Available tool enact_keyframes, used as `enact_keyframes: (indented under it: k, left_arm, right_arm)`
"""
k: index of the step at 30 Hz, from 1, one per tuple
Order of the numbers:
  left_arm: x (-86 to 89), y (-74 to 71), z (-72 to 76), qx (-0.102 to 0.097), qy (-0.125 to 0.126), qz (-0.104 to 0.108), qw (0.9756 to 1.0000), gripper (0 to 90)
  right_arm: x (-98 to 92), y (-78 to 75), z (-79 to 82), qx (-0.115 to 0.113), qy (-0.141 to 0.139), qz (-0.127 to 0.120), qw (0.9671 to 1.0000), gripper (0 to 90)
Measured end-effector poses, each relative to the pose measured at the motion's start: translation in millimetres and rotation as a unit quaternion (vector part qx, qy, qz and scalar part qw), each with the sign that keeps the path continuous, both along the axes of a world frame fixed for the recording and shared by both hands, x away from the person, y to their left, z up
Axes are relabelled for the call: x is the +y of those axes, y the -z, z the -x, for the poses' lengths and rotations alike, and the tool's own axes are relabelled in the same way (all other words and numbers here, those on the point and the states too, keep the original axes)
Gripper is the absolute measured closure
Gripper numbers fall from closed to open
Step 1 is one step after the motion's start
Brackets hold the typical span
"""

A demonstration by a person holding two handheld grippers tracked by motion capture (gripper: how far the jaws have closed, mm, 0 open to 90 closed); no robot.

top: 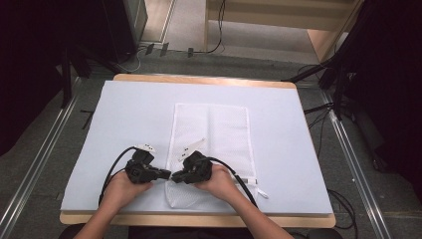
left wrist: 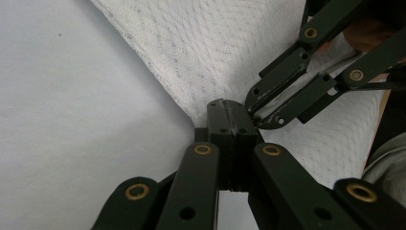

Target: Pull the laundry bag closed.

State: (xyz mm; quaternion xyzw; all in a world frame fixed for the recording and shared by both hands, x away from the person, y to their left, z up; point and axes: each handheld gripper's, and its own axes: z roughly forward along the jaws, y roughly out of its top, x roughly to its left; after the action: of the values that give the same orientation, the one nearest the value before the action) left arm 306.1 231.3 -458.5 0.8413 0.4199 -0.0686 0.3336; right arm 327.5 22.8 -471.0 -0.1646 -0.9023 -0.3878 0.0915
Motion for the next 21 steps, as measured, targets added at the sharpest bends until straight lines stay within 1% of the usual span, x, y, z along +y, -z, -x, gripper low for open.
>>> enact_keyframes:
  k: [1,3,5,6,9,10,11,12,13,16,17,21]
  left_arm:
    - [0.2,0.0,-0.2,0.0,0.0,0.0,1.0,90.0]
    - [0.5,-0.1,-0.5,0.002,0.001,0.0,1.0,90.0]
    - [1.0,0.2,-1.3,0.006,0.0,0.003,1.0,90.0]
    - [1.0,0.3,-1.4,0.006,-0.001,0.004,1.0,90.0]
    - [0.8,0.4,-1.2,0.004,0.0,0.005,1.0,90.0]
    - [0.8,0.4,-1.1,0.004,0.0,0.005,1.0,90.0]
    - [1.2,0.5,-1.2,0.005,0.0,0.005,1.0,90.0]
    - [1.6,0.8,-1.0,0.006,-0.001,0.008,1.0,90.0]
    - [1.8,1.1,-0.8,0.004,-0.001,0.008,1.0,90.0]
    - [0.7,0.4,-0.1,0.001,0.0,0.003,1.0,90.0]
    - [0.5,0.2,0.0,0.0,0.001,0.001,1.0,90.0]
    - [1.0,0.5,-0.9,0.004,0.003,0.004,1.0,90.0]
  right_arm:
    - [-0.9,-0.5,-0.7,0.001,-0.004,0.0,1.0,82.7]
    - [-4.9,-2.2,-1.2,-0.008,-0.002,0.004,1.0,79.6]
    - [-8.0,-1.9,-2.3,-0.009,0.001,0.005,0.9999,79.7]
    - [-8.1,-1.6,-2.3,-0.009,-0.001,0.004,0.9999,79.7]
    - [-3.9,-0.7,-0.1,-0.021,-0.006,0.0,0.9998,78.8]
    - [-1.6,-0.4,1.3,-0.025,-0.009,-0.002,0.9997,79.7]
    - [0.8,0.1,2.1,-0.028,-0.015,-0.001,0.9995,83.5]
    - [3.3,0.3,4.3,-0.038,-0.017,0.003,0.9991,84.8]
    - [3.6,0.4,4.7,-0.043,-0.019,0.003,0.9989,85.2]
    - [1.7,-0.7,0.7,-0.024,-0.018,0.007,0.9995,86.5]
    - [1.5,-0.9,0.1,-0.022,-0.018,0.007,0.9996,86.6]
    - [2.0,-1.7,1.1,-0.034,-0.02,0.01,0.9992,86.8]
